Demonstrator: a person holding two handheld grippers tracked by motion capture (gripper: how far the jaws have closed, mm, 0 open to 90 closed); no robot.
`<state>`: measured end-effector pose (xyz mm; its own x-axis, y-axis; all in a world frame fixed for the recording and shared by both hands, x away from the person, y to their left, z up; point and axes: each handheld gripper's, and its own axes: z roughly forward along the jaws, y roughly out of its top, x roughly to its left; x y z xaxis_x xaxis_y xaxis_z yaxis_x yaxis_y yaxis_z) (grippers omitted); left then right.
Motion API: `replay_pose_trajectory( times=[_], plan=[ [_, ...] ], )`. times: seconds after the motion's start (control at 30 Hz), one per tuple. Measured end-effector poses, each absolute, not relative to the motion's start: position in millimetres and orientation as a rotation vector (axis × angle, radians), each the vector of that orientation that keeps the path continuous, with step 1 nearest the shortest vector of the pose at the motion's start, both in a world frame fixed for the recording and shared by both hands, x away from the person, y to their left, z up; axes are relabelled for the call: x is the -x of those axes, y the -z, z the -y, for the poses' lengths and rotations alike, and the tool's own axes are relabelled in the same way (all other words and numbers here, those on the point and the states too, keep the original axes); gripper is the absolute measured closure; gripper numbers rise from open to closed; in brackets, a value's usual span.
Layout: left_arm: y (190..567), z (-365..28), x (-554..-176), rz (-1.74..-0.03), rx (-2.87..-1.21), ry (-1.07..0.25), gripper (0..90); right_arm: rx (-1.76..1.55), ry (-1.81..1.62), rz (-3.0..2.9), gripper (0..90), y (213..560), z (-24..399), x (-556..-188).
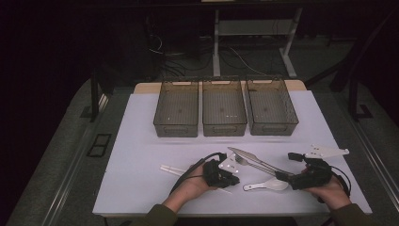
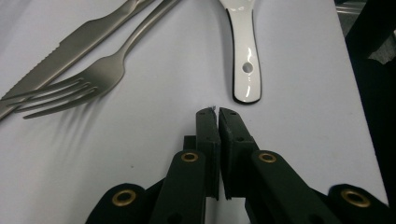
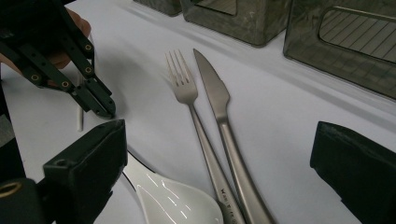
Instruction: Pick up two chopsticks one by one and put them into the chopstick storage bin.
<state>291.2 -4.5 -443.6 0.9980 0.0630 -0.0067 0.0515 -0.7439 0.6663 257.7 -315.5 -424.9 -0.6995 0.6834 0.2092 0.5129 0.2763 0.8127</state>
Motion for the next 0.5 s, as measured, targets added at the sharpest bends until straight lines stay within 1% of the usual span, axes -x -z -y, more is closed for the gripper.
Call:
replay_pose_trajectory(
  times=[0.5],
  plan=[
    [445.3,11.0,-320.1,-0.13,-2.394,-0.055,86.5,-1.12,-1.395,-2.358,3.9,424.8,316.0,-257.8]
  ],
)
